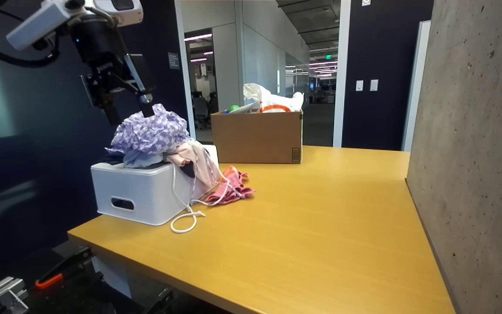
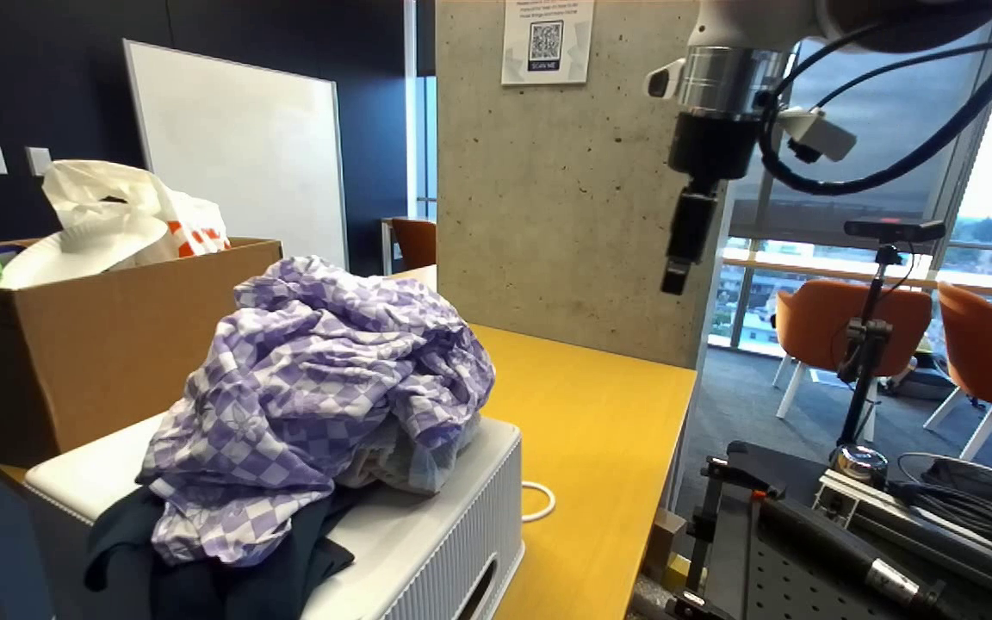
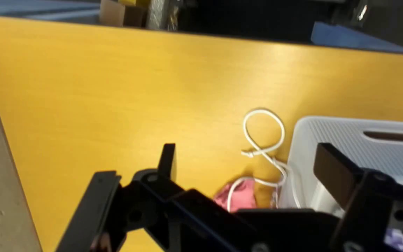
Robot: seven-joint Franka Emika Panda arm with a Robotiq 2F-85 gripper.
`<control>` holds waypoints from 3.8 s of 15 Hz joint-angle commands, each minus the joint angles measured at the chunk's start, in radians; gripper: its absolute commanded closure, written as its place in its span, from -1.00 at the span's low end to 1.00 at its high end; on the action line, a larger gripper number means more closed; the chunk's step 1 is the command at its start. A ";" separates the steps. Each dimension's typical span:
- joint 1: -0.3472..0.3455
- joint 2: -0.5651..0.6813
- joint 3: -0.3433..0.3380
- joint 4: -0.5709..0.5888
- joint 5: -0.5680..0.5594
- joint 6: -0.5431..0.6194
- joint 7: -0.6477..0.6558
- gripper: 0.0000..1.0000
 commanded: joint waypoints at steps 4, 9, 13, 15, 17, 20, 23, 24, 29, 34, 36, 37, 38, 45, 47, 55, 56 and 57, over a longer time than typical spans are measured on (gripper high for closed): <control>0.039 0.215 0.116 0.183 -0.019 0.298 0.128 -1.00; 0.032 0.442 0.094 0.304 -0.021 0.476 0.099 -1.00; 0.095 0.510 0.105 0.350 -0.005 0.563 0.096 -1.00; 0.119 0.538 0.102 0.376 0.009 0.579 0.080 -1.00; 0.124 0.574 0.091 0.400 0.016 0.586 0.064 -1.00; 0.113 0.618 0.084 0.427 0.054 0.581 0.023 -0.47; 0.108 0.643 0.083 0.439 0.099 0.580 -0.020 -0.02; 0.109 0.642 0.088 0.437 0.113 0.579 -0.030 0.15; 0.117 0.615 0.101 0.433 0.163 0.569 -0.054 0.90; 0.118 0.531 0.082 0.518 0.155 0.516 -0.020 0.99; 0.112 0.491 0.068 0.572 0.148 0.510 -0.007 0.99; 0.108 0.472 0.058 0.601 0.136 0.510 0.008 0.99; 0.099 0.453 0.048 0.631 0.131 0.510 0.018 0.99; -0.027 0.372 -0.071 0.819 0.123 0.483 0.029 0.99; -0.073 0.365 -0.121 0.848 0.146 0.477 0.011 0.99; -0.206 0.467 -0.322 0.810 0.380 0.534 -0.201 0.99; -0.218 0.500 -0.335 0.798 0.417 0.548 -0.226 0.99; -0.231 0.538 -0.342 0.806 0.448 0.541 -0.242 0.99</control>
